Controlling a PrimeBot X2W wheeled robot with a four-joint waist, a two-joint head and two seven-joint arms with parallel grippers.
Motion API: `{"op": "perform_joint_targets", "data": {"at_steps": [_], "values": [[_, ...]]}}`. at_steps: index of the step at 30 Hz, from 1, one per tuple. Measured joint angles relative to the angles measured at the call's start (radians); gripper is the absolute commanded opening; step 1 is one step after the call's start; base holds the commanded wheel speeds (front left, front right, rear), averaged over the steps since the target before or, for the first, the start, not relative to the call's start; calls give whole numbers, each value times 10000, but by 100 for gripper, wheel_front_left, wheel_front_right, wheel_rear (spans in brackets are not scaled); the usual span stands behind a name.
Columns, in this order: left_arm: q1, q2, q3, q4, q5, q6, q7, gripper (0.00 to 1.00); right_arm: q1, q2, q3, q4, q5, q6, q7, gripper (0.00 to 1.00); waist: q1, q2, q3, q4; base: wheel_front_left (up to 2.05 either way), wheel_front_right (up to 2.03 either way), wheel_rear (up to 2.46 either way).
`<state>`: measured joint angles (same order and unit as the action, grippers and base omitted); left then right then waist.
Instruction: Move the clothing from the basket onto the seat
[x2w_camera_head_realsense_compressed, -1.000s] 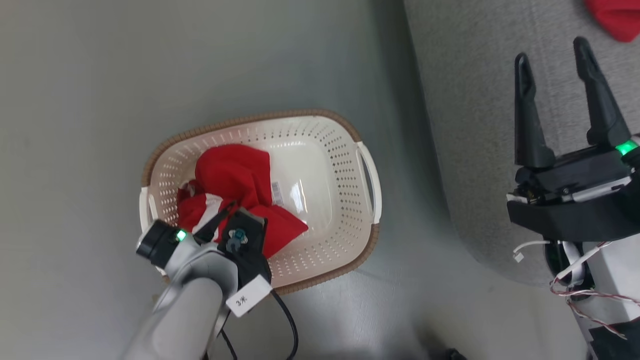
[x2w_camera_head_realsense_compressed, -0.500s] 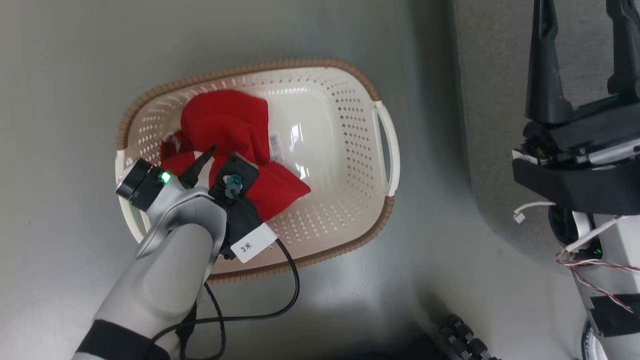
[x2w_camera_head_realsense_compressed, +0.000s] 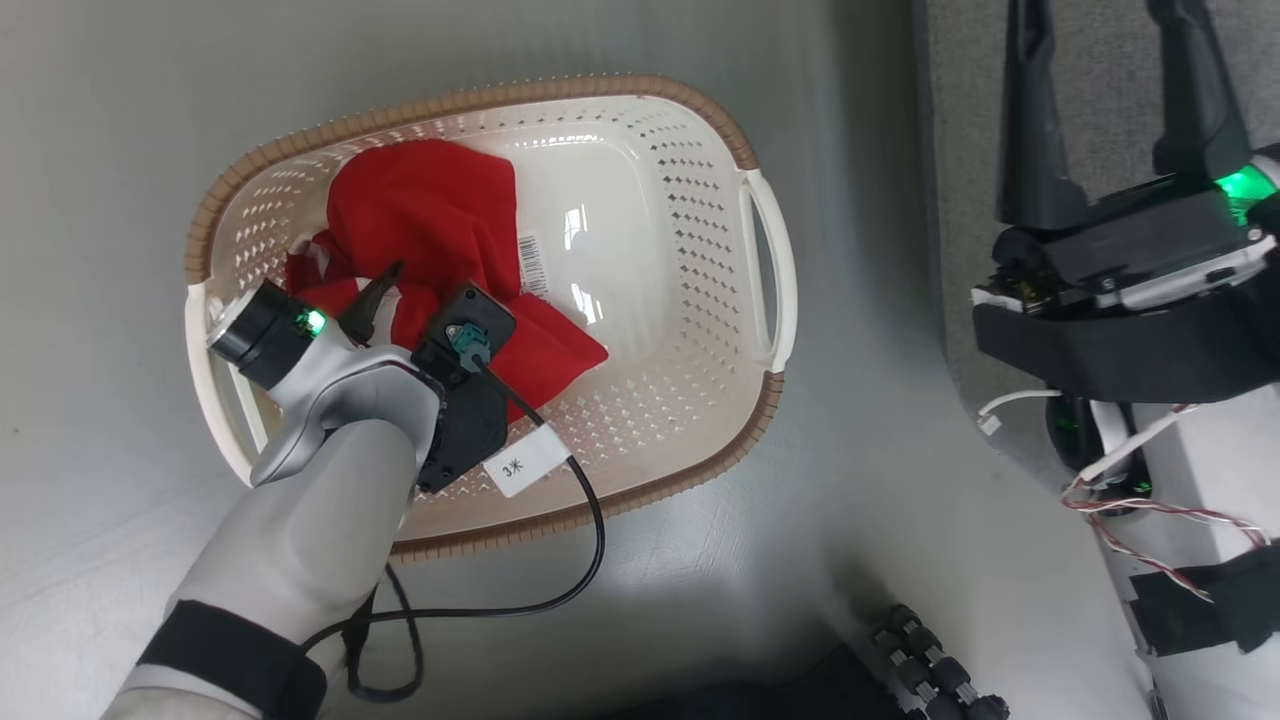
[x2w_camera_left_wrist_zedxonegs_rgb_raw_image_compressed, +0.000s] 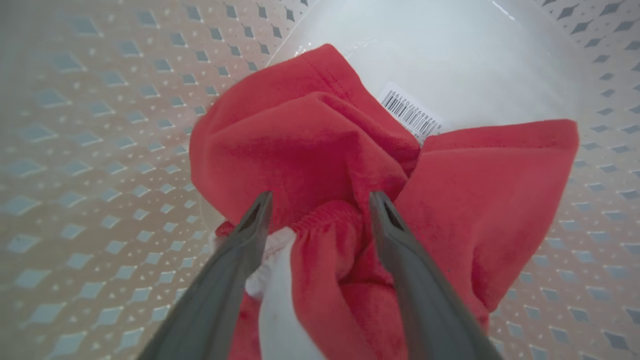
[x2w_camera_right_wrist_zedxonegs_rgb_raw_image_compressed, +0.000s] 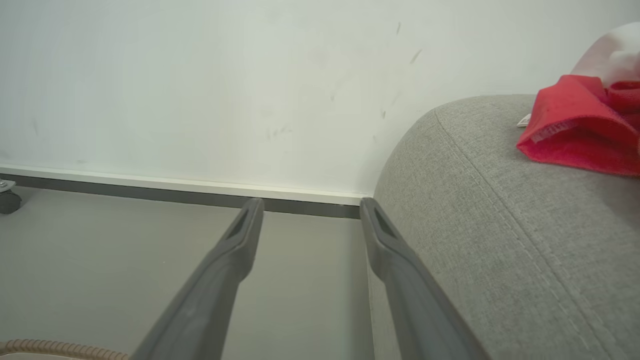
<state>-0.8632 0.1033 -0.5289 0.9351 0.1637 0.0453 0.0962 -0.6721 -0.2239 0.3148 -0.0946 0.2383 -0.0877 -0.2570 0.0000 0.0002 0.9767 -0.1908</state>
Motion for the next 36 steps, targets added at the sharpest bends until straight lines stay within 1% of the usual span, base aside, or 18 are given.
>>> {"op": "perform_joint_targets", "data": {"at_steps": [1, 3, 4, 5, 6, 7, 8, 9, 10, 14, 18, 20, 23, 30, 33, 36], "values": [[-27, 29, -54, 71, 94, 2, 6, 56, 0, 48, 15, 58, 0, 0, 0, 100, 0, 0, -15, -23, 0, 0, 0], [-98, 90, -226, 290, 345, 4, 161, 32, -3, 136, 48, 163, 0, 31, -2, 100, 0, -1, -56, -72, 0, 0, 0], [-113, 115, -270, 374, 378, 4, 232, 28, -6, 176, 63, 211, 0, 54, 0, 100, 0, 0, -79, -98, 0, 0, 0], [-120, 123, -299, 468, 407, 4, 299, 28, -13, 213, 71, 270, 0, 88, 0, 100, 0, -1, -105, -123, 0, 0, 0], [-120, 123, -328, 556, 428, 6, 353, 19, -25, 247, 75, 328, 0, 90, 0, 100, 0, -2, -134, -149, 0, 0, 0], [-120, 123, -362, 635, 460, 38, 435, 19, -43, 282, 79, 378, 0, 102, 0, 100, 0, -2, -164, -174, 0, 0, 0], [-121, 127, -389, 694, 506, 73, 491, 15, -58, 318, 79, 407, 0, 121, -2, 100, 0, -2, -195, -200, 0, 0, 0], [-124, 125, -401, 750, 512, 79, 525, 6, -77, 362, 86, 445, 0, 146, 0, 100, 0, -2, -227, -227, 0, 0, 0], [-128, 123, -408, 803, 510, 79, 529, 0, -94, 407, 104, 489, 0, 151, 0, 100, 0, -2, -259, -251, 0, 0, 0], [-131, 38, -422, 857, 499, 79, 500, 0, -106, 560, 140, 675, 0, 240, 0, 100, 0, -2, -407, -343, 0, 0, 0], [-131, -142, -408, 846, 382, 73, 178, 0, -105, 571, 48, 926, 0, 278, -2, 100, 0, -2, -609, -396, 0, 0, 0], [-127, -194, -364, 828, 251, 73, -31, 0, -102, 589, 17, 1072, 0, 351, 0, 100, 0, -2, -736, -407, 0, 0, 0], [-110, -293, -322, 742, 117, 48, -403, 0, -93, 623, -25, 1300, 0, 395, 0, 100, 0, -2, -965, -405, 0, 0, 0], [168, -470, -209, 401, -466, -291, -1450, 0, 193, 617, -140, 1785, -36, 537, 0, 100, 0, -2, -1667, -300, 0, 0, 0], [367, -506, -144, 217, -734, -368, -1870, 0, 366, 579, -238, 1967, -75, 617, 0, 100, -1, -2, -2014, -210, 0, 0, 0], [563, -548, -33, 54, -1051, -380, -2268, 0, 575, 514, -341, 2092, -86, 629, 0, 100, -1, -2, -2372, -94, 0, 0, 0]]}}
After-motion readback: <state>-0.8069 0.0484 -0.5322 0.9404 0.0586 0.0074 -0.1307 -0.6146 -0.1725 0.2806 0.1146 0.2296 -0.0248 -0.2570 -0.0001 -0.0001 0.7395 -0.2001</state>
